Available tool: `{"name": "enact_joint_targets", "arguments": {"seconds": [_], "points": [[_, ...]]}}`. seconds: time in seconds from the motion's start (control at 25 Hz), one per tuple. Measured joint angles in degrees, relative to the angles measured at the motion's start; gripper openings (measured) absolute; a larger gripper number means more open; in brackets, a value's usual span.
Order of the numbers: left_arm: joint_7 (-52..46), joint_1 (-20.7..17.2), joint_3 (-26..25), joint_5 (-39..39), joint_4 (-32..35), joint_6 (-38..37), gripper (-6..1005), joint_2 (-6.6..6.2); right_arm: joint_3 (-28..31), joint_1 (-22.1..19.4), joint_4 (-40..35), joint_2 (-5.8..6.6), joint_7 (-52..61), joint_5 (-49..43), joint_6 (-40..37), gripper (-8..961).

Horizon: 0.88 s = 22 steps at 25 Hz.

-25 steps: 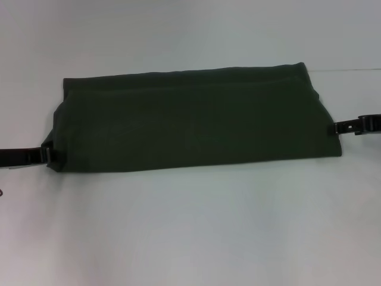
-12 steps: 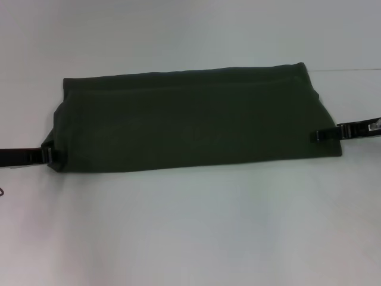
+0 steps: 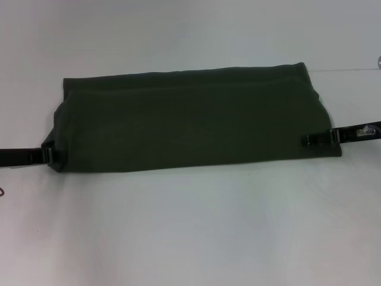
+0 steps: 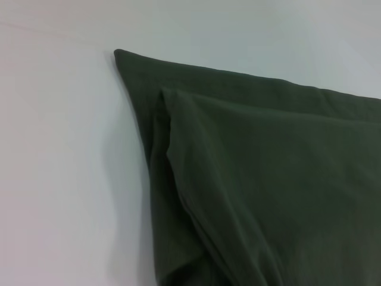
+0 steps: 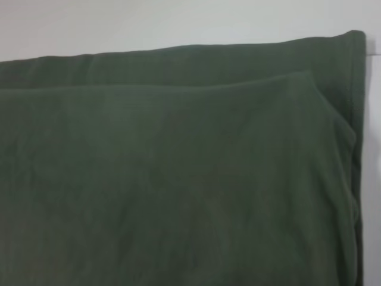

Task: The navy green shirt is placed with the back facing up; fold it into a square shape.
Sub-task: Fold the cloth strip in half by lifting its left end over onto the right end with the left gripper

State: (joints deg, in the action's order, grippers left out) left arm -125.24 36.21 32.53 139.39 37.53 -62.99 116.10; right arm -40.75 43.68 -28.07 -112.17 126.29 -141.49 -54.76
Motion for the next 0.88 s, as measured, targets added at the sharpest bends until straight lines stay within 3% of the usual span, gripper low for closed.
{"name": "enact_joint_targets", "arguments": {"seconds": [0.12, 0.68, 0.88], "points": [[0.0, 0.0, -0.01, 0.0, 0.0, -0.09, 32, 0.0, -0.03, -0.08, 0.08, -0.5, -0.41, 0.0, 0.78, 911], [-0.02, 0.36, -0.01, 0.0, -0.09, -0.21, 32, -0.01, -0.03, -0.45, 0.77, -0.59, -0.86, 0.0, 1.41, 905], [-0.03, 0.36, -0.02, 0.0, -0.1, -0.21, 31, -0.05, -0.04, -0.53, 0.77, -0.59, -0.87, -0.02, 1.22, 742]]}}
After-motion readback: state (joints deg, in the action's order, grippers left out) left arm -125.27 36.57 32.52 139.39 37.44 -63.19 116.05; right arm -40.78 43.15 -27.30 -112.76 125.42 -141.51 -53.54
